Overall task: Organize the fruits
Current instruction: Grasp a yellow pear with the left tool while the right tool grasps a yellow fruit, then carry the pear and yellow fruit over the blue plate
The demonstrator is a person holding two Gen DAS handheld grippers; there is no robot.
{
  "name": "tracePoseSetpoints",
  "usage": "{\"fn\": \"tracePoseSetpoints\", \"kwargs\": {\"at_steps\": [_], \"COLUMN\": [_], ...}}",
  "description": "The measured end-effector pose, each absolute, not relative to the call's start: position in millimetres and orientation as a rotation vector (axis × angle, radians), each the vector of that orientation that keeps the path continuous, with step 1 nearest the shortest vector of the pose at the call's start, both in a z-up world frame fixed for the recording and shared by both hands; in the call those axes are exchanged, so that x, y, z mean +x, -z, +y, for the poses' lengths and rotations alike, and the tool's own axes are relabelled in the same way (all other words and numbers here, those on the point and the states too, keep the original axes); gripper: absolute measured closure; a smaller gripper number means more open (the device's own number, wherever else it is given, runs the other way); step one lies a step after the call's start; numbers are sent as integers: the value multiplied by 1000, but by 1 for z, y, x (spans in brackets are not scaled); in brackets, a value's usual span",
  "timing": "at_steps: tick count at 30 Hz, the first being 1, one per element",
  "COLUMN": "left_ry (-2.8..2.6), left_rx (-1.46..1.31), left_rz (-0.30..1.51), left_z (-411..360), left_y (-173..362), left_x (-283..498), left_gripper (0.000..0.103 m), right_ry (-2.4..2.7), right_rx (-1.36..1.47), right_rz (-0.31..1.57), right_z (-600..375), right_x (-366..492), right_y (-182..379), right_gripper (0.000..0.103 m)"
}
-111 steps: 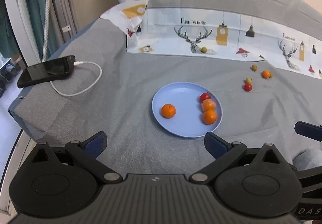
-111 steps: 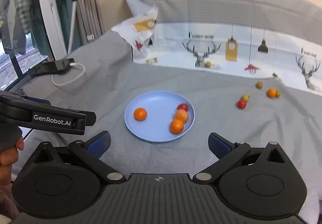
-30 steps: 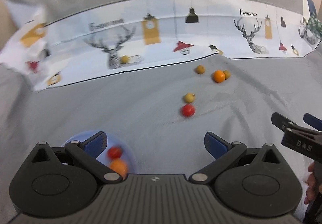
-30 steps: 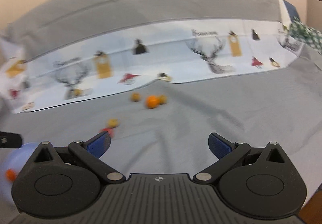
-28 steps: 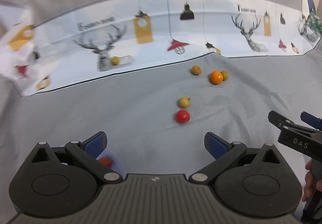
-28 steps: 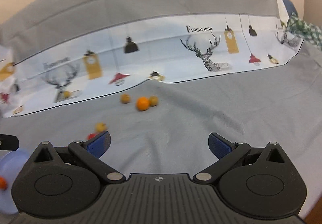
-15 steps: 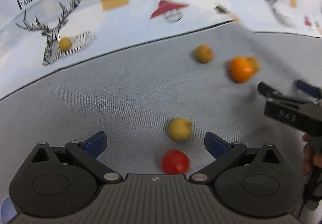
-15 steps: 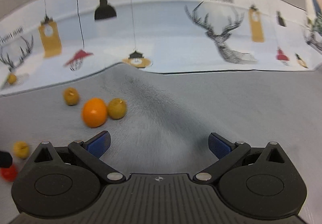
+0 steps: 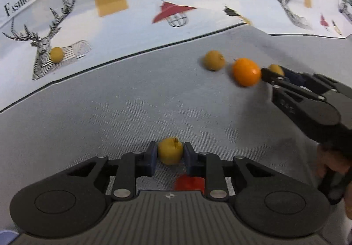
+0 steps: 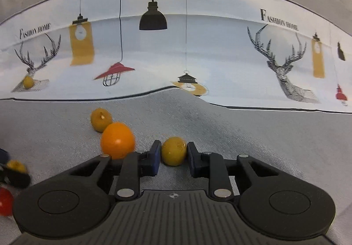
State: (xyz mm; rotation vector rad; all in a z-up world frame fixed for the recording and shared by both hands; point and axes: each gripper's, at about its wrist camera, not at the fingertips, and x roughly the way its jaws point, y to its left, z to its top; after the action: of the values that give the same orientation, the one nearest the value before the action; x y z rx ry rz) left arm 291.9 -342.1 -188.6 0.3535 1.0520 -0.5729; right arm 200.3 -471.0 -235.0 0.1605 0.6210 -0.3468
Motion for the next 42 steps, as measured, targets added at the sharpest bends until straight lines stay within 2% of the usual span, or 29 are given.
{"fn": "tracePoseSetpoints", "kwargs": {"at_steps": [9,15,26,34,42], "left_ry": [585,557,442,375,341], "left_rx": [328,307,274,213,128], "left_rz": [998,960,916,908,854], "left_z": [-316,-259,-123,-41,10], "left_y": [145,84,14,-8,-18], "left_x": [255,190,81,18,-34], "left_gripper": [75,75,75,75,75], "right_ry": [411,368,123,-81,-175], "right_rx": [311,411,444,379,301], "right_rz": [603,507,484,507,492], "right_z": [-475,-446,-315,-216,-161], "right_x": [147,80,-27,-78,-114], "right_y": [203,142,53,14,-8], "right_gripper": [77,77,77,77,77]}}
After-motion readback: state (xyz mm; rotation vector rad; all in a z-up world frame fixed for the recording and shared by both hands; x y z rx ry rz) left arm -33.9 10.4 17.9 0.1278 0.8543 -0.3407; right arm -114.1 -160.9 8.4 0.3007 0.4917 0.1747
